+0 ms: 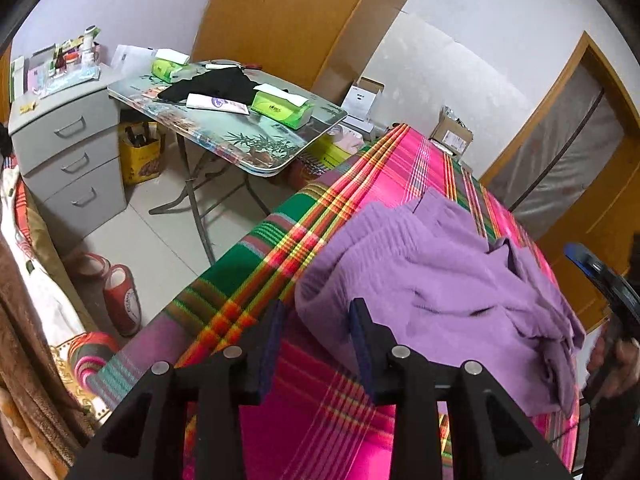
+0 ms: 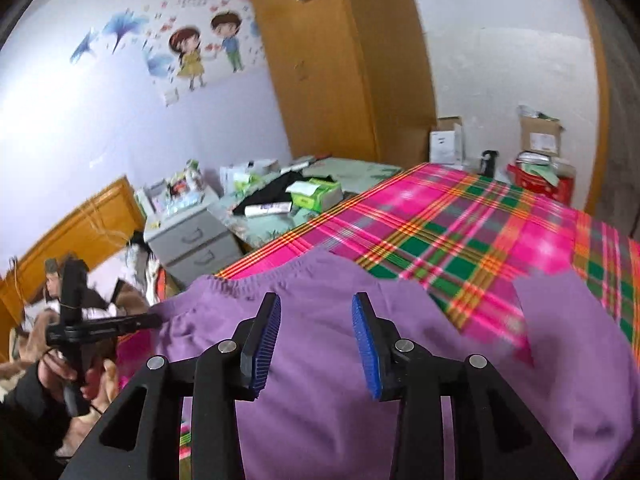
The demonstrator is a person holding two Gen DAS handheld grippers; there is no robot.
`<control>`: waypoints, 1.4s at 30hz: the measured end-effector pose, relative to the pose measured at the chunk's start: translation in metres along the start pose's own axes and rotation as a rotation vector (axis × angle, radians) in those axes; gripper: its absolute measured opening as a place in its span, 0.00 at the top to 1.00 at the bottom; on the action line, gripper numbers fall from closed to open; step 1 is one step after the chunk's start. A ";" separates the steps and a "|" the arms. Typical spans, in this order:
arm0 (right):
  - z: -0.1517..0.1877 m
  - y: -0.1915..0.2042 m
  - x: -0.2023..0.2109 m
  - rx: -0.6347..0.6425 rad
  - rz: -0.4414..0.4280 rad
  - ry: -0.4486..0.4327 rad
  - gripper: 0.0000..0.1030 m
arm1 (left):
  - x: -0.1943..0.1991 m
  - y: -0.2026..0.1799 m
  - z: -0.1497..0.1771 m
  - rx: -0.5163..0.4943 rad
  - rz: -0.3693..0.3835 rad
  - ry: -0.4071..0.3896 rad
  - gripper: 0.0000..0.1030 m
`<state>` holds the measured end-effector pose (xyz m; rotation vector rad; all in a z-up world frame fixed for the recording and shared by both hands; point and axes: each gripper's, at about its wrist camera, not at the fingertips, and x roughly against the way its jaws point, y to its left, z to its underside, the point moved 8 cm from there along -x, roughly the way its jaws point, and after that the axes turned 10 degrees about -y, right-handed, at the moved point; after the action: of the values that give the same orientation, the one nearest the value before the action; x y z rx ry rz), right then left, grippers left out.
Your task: Fold clothes
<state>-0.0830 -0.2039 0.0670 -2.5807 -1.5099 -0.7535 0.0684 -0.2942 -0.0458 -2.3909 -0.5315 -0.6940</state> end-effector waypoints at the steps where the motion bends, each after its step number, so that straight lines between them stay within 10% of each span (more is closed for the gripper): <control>1: -0.003 -0.003 -0.013 0.007 -0.004 0.025 0.63 | -0.001 0.001 -0.001 0.005 0.004 -0.002 0.67; 14: 0.002 -0.012 -0.183 0.142 -0.139 0.390 0.62 | -0.005 -0.004 0.000 -0.025 0.041 -0.003 0.83; 22: 0.025 -0.010 -0.216 0.196 -0.175 0.489 0.61 | -0.001 -0.008 -0.003 -0.051 0.068 0.001 0.88; 25: 0.028 -0.003 -0.215 0.214 -0.198 0.519 0.91 | 0.004 -0.010 -0.004 -0.051 0.079 -0.007 0.90; 42: -0.103 0.034 -0.212 0.379 0.022 0.120 0.96 | 0.025 -0.041 -0.055 -0.147 0.119 -0.118 0.91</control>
<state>-0.1790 -0.4223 0.0715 -2.2304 -1.4256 -0.5452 0.0474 -0.2929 0.0239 -2.5898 -0.3935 -0.5594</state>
